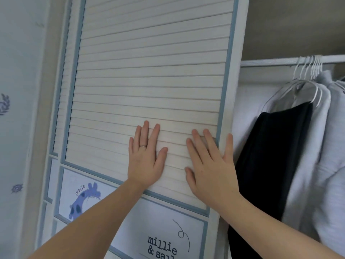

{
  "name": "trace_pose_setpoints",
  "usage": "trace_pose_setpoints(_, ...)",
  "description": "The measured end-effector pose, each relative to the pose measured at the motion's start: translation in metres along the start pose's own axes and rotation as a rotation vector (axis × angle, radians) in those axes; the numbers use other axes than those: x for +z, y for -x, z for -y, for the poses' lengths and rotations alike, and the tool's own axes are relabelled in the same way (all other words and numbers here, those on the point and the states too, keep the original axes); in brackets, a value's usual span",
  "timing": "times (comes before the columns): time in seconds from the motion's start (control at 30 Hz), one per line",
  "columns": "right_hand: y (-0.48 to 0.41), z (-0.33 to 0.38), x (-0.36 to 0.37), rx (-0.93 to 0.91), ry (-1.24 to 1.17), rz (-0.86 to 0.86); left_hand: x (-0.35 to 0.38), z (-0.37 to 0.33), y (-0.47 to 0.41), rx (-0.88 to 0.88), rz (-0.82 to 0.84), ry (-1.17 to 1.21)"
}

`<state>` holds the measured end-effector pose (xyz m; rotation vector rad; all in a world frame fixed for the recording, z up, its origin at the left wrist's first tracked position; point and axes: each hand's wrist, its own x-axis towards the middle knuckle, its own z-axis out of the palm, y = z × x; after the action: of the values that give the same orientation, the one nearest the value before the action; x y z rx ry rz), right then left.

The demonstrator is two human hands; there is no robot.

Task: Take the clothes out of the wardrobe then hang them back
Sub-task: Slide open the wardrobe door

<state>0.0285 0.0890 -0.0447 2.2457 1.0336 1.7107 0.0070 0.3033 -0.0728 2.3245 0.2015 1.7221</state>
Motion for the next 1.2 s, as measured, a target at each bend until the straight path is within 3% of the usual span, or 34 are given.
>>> trace_pose_setpoints(0.67, -0.09, 0.12, 0.038, -0.131, -0.033, -0.005, -0.014, 0.113, 0.025, -0.302, -0.005, 0.095)
trace_pose_setpoints(0.93, -0.094, 0.123, 0.041, -0.13, -0.063, 0.004, -0.009, 0.117, 0.025, -0.288, -0.018, 0.092)
trace_pose_setpoints(1.07, -0.093, 0.12, 0.034, -0.173, -0.054, 0.033, -0.024, 0.112, 0.022, -0.319, 0.058, 0.069)
trace_pose_setpoints(1.2, -0.083, 0.104, 0.018, -0.289, -0.26, 0.004, -0.051, 0.1, 0.017, -0.349, 0.119, -0.007)
